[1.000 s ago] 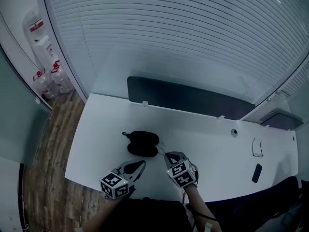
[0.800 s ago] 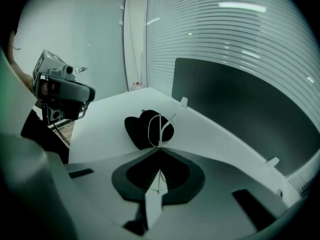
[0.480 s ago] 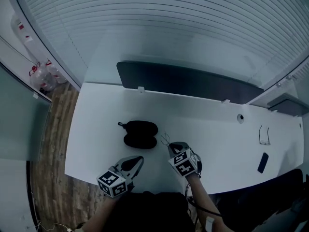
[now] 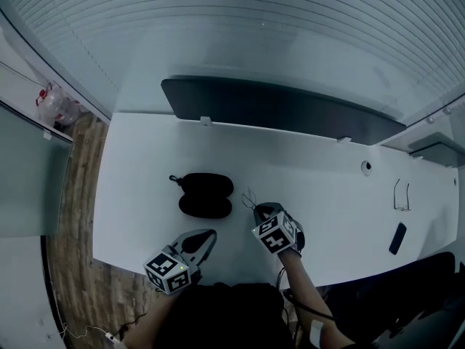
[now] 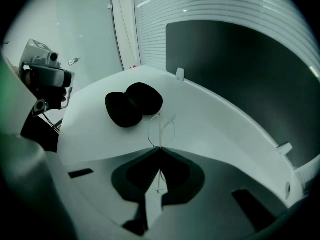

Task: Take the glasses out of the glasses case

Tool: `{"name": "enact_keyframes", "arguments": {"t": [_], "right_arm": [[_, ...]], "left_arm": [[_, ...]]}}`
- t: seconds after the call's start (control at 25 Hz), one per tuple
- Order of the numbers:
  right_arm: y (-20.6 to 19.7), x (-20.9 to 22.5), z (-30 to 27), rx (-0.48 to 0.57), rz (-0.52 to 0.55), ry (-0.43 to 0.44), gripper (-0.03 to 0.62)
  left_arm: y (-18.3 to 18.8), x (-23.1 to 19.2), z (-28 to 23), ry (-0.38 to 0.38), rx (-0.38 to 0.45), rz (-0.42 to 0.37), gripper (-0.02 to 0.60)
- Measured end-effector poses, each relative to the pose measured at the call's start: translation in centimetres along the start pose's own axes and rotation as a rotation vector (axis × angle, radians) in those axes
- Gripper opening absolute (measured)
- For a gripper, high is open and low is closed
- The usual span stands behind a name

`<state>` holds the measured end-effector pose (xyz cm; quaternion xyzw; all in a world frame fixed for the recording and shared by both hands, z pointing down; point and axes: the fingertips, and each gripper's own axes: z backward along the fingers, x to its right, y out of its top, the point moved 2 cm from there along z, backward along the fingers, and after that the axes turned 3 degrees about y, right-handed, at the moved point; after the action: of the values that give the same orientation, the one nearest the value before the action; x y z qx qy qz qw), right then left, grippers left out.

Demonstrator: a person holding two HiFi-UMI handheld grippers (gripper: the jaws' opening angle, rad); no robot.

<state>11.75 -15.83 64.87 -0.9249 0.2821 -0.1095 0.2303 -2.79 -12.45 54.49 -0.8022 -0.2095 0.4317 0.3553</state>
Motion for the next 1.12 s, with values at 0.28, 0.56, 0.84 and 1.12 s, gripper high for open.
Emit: {"name": "enact_keyframes", "arguments": {"t": [0.28, 0.56, 0.84, 1.12], "right_arm": [[-0.3, 0.4, -0.6, -0.023, -0.009, 0.01, 0.018], [-1.0, 0.4, -1.2, -0.069, -0.006, 0.015, 0.018], [-1.5, 0.4, -1.7, -0.086, -0.009, 0.013, 0.018], [-1.4, 0.6, -2.4, -0.082, -0.01, -0.001, 0.018]], "left_arm": [[0.3, -0.1, -0.6, -0.012, -0.006, 0.015, 0.003], [-0.1, 0.0, -1.0, -0.034, -0.035, 0.029, 0.003], [-0.1, 0.0, -1.1, -0.044, -0.033, 0.032, 0.003], [0.1, -0.1, -1.1, -0.059, -0.028, 0.025, 0.003]]}}
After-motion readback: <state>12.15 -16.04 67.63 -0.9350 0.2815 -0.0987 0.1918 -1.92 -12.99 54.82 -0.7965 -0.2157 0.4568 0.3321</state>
